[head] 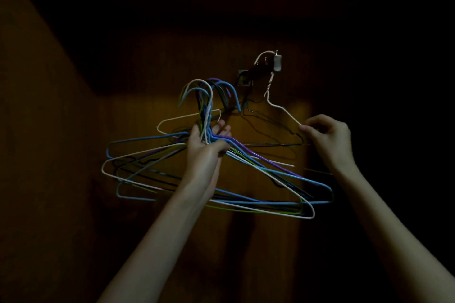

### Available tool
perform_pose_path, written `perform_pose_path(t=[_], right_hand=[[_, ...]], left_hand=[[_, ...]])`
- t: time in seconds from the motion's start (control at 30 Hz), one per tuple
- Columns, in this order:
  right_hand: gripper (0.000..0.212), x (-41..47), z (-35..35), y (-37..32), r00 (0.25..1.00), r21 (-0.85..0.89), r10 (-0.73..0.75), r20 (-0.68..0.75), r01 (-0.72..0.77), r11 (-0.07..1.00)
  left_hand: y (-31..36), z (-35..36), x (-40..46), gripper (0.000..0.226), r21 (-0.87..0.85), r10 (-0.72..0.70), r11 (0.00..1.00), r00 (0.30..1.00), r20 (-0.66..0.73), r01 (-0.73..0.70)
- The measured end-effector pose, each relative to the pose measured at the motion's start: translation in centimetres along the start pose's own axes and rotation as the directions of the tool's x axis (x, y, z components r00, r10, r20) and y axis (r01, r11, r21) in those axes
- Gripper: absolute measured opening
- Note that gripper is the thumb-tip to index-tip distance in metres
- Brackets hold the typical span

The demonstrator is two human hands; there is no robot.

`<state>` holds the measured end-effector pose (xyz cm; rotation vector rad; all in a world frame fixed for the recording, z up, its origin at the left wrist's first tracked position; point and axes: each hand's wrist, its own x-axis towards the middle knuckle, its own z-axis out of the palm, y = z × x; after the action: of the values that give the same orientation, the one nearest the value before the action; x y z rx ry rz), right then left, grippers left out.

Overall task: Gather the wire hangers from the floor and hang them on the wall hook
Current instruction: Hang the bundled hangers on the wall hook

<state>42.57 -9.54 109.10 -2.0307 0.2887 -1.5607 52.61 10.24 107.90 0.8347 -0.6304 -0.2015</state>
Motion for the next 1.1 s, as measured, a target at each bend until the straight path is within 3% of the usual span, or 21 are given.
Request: perform_pose_path(t=[0.73,0.87,1.1], right_hand=[[0.006,8.4,8.6,8.1,0.961,-0.034,0.212,0.18,-0.209,0.977],[0.004,8.4,9.3,8.0,0.95,-0.103,0.226,0.217,-0.208,0.973],[0.021,7.8,9.2,7.3,0.946,-0.184,0.221,0.237,-0.179,0.966]], left_hand=[[-0.2,0.5,2.8,0.078,0.058,0.035,0.998,0.998,-0.046,-0.032],[-0.3,0.5,3.0,0.079,0.056,0.026,0.998,0.998,-0.055,-0.023],[-0.6,0.6,2.6,0.08,0.089,0.012,0.996,0.998,-0.065,-0.007]])
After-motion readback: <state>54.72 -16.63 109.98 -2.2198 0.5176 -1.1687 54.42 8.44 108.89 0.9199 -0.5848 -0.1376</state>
